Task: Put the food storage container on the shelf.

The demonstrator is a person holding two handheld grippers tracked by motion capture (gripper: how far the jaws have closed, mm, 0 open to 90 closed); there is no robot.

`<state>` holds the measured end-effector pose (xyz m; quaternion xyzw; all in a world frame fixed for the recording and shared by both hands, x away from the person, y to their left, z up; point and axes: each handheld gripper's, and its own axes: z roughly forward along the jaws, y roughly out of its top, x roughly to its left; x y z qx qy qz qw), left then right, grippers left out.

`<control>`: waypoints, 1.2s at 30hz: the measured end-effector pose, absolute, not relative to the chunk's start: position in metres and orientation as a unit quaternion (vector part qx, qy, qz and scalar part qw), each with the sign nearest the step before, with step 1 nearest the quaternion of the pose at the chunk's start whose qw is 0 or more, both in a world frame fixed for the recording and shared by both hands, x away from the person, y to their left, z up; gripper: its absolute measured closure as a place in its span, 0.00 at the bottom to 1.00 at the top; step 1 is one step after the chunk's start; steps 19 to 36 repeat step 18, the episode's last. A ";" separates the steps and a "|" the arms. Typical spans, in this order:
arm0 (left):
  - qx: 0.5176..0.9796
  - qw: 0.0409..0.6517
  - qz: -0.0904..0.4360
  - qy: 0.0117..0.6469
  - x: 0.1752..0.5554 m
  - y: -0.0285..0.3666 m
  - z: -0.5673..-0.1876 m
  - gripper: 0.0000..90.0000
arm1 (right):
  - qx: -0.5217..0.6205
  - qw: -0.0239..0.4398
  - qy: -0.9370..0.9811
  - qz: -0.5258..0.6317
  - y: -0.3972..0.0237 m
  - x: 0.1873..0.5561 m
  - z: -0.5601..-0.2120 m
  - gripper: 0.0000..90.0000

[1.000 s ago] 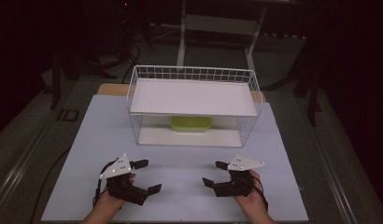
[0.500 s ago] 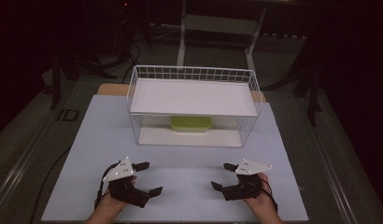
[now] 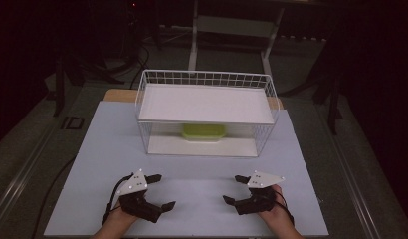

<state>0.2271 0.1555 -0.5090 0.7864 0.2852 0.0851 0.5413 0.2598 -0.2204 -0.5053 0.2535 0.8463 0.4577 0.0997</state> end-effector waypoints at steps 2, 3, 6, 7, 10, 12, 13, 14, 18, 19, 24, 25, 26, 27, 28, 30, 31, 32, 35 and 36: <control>0.785 0.539 0.087 0.292 0.228 0.156 -0.509 0.01 | 0.249 0.099 0.847 0.459 -0.220 0.260 -0.506 0.19; 0.785 0.538 0.088 0.294 0.228 0.156 -0.510 0.01 | 0.247 0.103 0.848 0.457 -0.220 0.260 -0.505 0.19; 0.783 0.539 0.087 0.300 0.229 0.157 -0.511 0.01 | 0.243 0.104 0.850 0.455 -0.218 0.260 -0.506 0.19; 0.783 0.538 0.087 0.300 0.230 0.157 -0.511 0.01 | 0.241 0.105 0.851 0.454 -0.218 0.259 -0.506 0.19; 0.785 0.536 0.089 0.299 0.229 0.157 -0.511 0.01 | 0.239 0.102 0.852 0.455 -0.216 0.259 -0.506 0.19; 0.785 0.536 0.090 0.298 0.229 0.156 -0.511 0.00 | 0.236 0.101 0.854 0.453 -0.215 0.259 -0.506 0.19; 0.785 0.537 0.090 0.297 0.229 0.157 -0.510 0.01 | 0.237 0.099 0.853 0.454 -0.214 0.259 -0.506 0.19; 0.785 0.537 0.091 0.297 0.229 0.157 -0.510 0.01 | 0.237 0.100 0.854 0.453 -0.214 0.259 -0.506 0.19; 0.784 0.537 0.092 0.296 0.229 0.156 -0.510 0.01 | 0.238 0.098 0.852 0.455 -0.215 0.260 -0.506 0.18; 0.784 0.537 0.092 0.296 0.229 0.156 -0.510 0.01 | 0.238 0.098 0.852 0.455 -0.215 0.260 -0.506 0.18; 0.784 0.537 0.092 0.296 0.229 0.156 -0.510 0.01 | 0.238 0.098 0.852 0.455 -0.215 0.260 -0.506 0.18; 0.784 0.537 0.092 0.296 0.229 0.156 -0.510 0.01 | 0.238 0.098 0.852 0.455 -0.215 0.260 -0.506 0.18; 0.784 0.537 0.092 0.296 0.229 0.156 -0.510 0.01 | 0.238 0.098 0.852 0.455 -0.215 0.260 -0.506 0.18; 0.784 0.537 0.092 0.296 0.229 0.156 -0.510 0.01 | 0.238 0.098 0.852 0.455 -0.215 0.260 -0.506 0.18; 0.784 0.537 0.092 0.296 0.229 0.156 -0.510 0.01 | 0.238 0.098 0.852 0.455 -0.215 0.260 -0.506 0.18; 0.784 0.537 0.092 0.296 0.229 0.156 -0.510 0.01 | 0.238 0.098 0.852 0.455 -0.215 0.260 -0.506 0.18; 0.784 0.537 0.092 0.296 0.229 0.156 -0.510 0.01 | 0.238 0.098 0.852 0.455 -0.215 0.260 -0.506 0.18; 0.784 0.537 0.092 0.296 0.229 0.156 -0.510 0.01 | 0.238 0.098 0.852 0.455 -0.215 0.260 -0.506 0.18; 0.784 0.537 0.092 0.296 0.229 0.156 -0.510 0.01 | 0.238 0.098 0.852 0.455 -0.215 0.260 -0.506 0.18; 0.784 0.537 0.092 0.296 0.229 0.156 -0.510 0.01 | 0.238 0.098 0.852 0.455 -0.215 0.260 -0.506 0.18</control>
